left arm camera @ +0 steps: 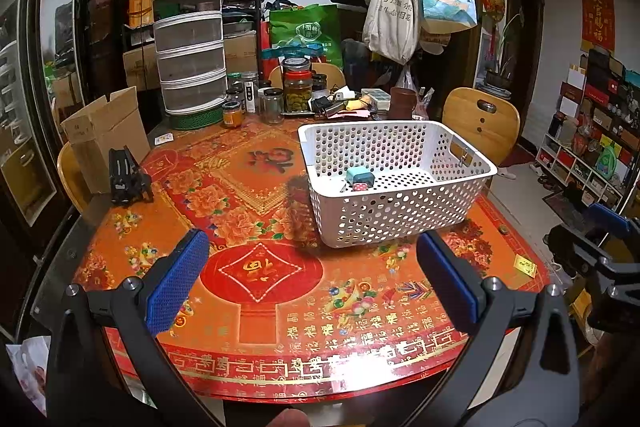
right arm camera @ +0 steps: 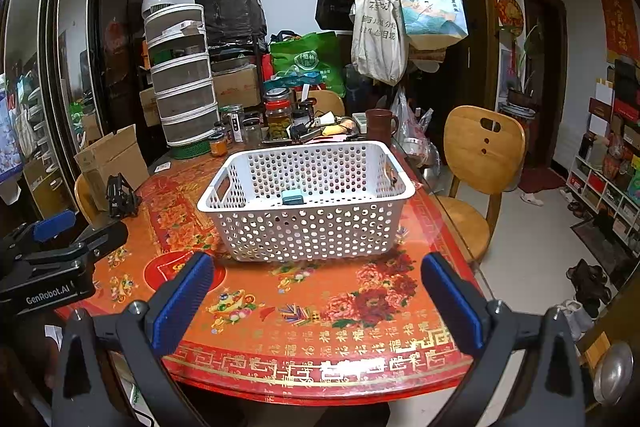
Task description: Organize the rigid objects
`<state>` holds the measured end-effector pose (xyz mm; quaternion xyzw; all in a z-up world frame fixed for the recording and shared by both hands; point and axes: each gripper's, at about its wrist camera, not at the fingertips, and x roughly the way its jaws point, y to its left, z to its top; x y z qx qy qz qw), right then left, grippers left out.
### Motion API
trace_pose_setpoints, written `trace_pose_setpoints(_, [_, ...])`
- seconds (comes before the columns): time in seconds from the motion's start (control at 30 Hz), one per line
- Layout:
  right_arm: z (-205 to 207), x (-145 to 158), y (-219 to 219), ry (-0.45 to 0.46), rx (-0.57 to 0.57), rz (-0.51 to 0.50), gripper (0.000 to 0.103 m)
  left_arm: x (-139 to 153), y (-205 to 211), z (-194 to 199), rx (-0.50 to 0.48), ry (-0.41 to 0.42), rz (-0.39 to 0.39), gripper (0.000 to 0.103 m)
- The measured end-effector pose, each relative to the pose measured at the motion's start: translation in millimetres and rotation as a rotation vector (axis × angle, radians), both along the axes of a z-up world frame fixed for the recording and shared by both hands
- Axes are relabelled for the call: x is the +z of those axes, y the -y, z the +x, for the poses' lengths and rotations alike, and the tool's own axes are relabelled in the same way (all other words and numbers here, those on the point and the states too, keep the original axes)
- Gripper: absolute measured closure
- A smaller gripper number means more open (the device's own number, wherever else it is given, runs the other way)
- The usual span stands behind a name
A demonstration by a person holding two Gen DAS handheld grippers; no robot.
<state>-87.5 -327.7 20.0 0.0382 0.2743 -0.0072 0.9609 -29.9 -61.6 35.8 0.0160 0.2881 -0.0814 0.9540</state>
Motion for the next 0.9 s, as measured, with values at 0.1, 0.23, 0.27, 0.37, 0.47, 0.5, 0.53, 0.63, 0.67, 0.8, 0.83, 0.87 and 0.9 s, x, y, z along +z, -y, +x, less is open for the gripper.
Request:
trace_pose_setpoints(0.1, [0.3, -0.2, -0.7, 0.000, 0.002, 0.000, 0.000, -1.4, 0.1, 2.5, 0.003, 0.004, 0.002, 0.001])
trace_pose_setpoints(0.23, [0.4, 0.0, -2.2, 0.002, 0.006, -0.001, 0.000, -1.8, 1.2, 2.7, 0.002, 0.003, 0.004, 0.001])
trace_pose_setpoints(0.27, [0.8, -0.1, -2.5, 0.002, 0.007, -0.002, 0.000, -3.2, 1.7, 3.3, 0.002, 0.002, 0.005, 0.001])
trace_pose_setpoints(0.37, [0.7, -0.2, -2.6, 0.003, 0.008, 0.000, 0.000, -2.1, 2.6, 1.6, 0.000, 0.000, 0.002, 0.001])
trace_pose_setpoints(0.47, [0.8, -0.5, -3.5, 0.003, 0.011, 0.001, 0.000, -1.8, 3.1, 0.9, -0.001, 0.000, 0.002, 0.001])
trace_pose_setpoints(0.5, [0.8, 0.0, -3.5, 0.003, 0.011, 0.001, 0.000, -2.8, 3.3, 1.1, -0.001, -0.001, 0.001, 0.001])
trace_pose_setpoints(0.53, [0.7, 0.0, -3.5, 0.004, 0.010, 0.000, 0.000, -1.9, 3.3, 0.5, -0.002, 0.000, 0.000, 0.001])
trace_pose_setpoints(0.63, [0.7, -0.3, -3.5, 0.002, 0.012, 0.002, 0.000, -3.0, 3.5, -0.3, -0.001, -0.001, 0.002, 0.001])
trace_pose_setpoints(0.67, [0.4, -0.1, -3.8, 0.002, 0.011, 0.001, 0.000, -2.5, 3.2, -0.4, -0.002, -0.001, 0.000, 0.001])
trace_pose_setpoints(0.8, [0.6, -0.2, -3.9, 0.002, 0.011, 0.001, 0.000, -2.8, 4.4, -1.7, -0.003, -0.004, 0.002, 0.001])
trace_pose_setpoints(0.83, [0.7, -0.3, -4.0, 0.001, 0.011, 0.001, 0.000, -2.3, 4.4, -1.6, -0.004, -0.005, 0.002, 0.001])
trace_pose_setpoints(0.87, [0.9, -0.5, -4.0, 0.001, 0.011, 0.001, 0.000, -2.6, 4.7, -1.6, -0.004, -0.006, 0.003, 0.001])
trace_pose_setpoints(0.9, [0.6, -0.3, -4.1, 0.002, 0.011, 0.000, 0.000, -2.8, 5.2, -1.5, -0.004, -0.006, 0.004, 0.001])
